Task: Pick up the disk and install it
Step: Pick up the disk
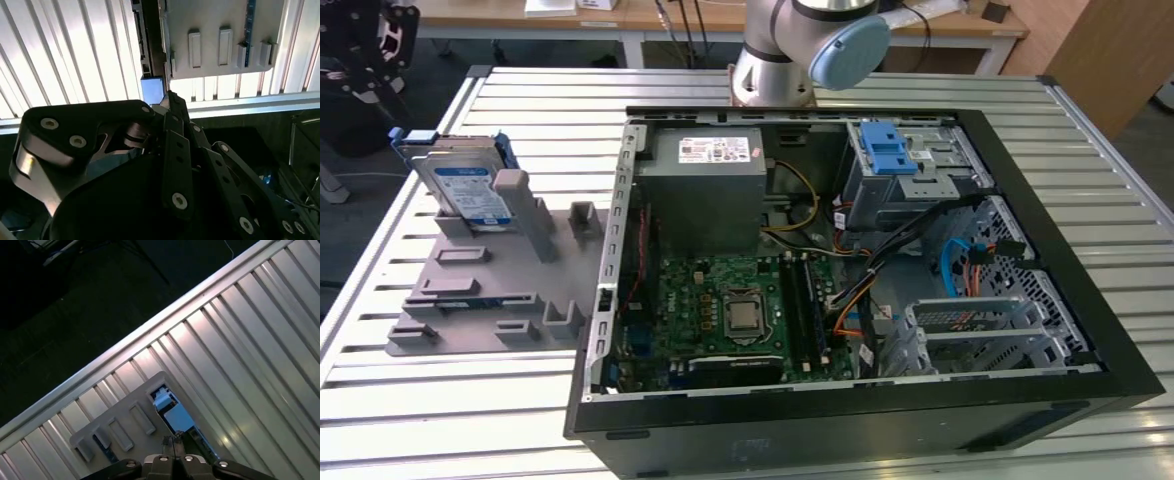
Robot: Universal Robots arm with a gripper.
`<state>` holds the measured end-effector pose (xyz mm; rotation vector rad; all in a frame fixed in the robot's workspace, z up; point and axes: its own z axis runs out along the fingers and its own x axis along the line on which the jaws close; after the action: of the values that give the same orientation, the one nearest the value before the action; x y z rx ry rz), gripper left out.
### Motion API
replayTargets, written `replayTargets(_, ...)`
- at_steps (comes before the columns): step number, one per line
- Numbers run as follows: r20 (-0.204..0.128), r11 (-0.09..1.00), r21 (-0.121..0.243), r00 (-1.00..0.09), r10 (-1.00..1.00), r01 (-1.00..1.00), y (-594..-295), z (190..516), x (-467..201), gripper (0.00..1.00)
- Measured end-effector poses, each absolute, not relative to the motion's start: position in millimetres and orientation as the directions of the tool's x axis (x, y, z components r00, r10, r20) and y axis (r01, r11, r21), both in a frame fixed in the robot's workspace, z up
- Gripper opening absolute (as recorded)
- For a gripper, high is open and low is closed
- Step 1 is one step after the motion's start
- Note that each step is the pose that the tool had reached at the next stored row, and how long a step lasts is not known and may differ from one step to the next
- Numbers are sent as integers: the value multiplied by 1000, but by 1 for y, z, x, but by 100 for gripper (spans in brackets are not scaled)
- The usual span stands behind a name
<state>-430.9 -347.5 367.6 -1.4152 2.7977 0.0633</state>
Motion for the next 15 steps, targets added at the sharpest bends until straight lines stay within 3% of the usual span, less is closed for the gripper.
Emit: replayTargets(15,-23,358,33,-359,-933,-933,-348,366,-431,11)
